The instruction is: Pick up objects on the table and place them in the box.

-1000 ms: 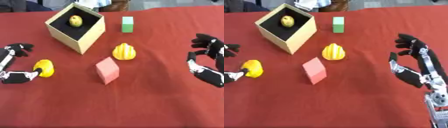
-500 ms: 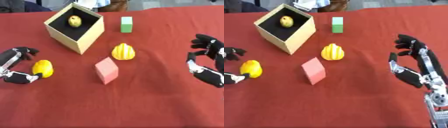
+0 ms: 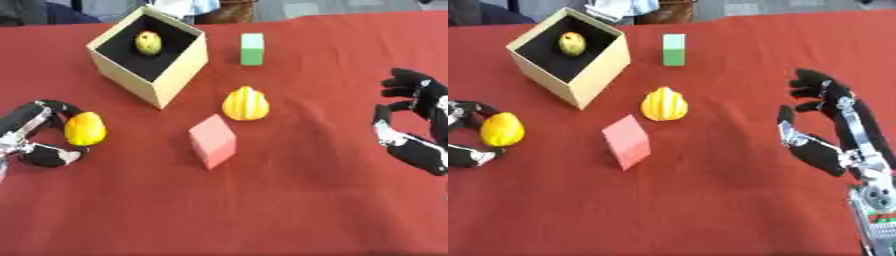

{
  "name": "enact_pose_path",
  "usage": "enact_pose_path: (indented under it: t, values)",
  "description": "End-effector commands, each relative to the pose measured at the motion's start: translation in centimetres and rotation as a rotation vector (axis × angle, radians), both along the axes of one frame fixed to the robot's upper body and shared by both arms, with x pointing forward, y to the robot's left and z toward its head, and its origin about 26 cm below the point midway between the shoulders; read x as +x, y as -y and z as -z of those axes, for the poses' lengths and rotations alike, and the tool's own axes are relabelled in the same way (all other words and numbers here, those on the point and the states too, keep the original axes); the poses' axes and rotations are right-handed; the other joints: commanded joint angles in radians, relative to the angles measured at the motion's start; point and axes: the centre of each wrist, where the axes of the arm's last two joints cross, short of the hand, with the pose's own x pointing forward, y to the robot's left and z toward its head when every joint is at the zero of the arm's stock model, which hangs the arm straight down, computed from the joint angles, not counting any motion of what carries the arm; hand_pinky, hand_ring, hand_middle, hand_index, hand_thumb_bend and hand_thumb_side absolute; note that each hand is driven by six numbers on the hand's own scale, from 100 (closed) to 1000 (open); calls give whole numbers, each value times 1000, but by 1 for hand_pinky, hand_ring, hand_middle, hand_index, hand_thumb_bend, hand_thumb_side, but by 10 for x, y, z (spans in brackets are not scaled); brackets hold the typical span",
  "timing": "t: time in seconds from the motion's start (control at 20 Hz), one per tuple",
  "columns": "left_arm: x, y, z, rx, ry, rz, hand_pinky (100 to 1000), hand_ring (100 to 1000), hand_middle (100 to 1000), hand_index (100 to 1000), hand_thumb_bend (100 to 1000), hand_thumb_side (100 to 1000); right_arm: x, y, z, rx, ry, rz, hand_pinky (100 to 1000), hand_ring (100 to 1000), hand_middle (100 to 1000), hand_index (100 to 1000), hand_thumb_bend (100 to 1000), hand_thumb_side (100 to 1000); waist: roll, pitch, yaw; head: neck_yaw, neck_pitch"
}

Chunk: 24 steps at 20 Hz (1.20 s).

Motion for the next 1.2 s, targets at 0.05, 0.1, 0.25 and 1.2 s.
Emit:
enact_pose_path:
  t: [0.05,0.1,0.25,1.2]
  values:
    - [2,-1,-7,15,29,-2,599,467,469,649,271,100,0,2,-5,-4,15,2,669,767,745,880,100,100,10,-23,-1,-1,-13]
    - [2,-1,-10,12,47,-7,597,464,466,646,269,100,0,2,-5,-3,15,3,669,767,745,880,100,100,10,-23,-1,-1,-12]
    - [1,2,-25,9,122,-9,599,460,460,644,272,100,0,3,-5,-3,14,5,669,767,745,880,100,100,10,-23,-1,-2,-11]
    - [77,29,-126,-53,387,-138,630,489,489,690,324,100,0,0,-2,-1,2,-15,669,766,743,880,100,100,13,-25,-32,-1,-14]
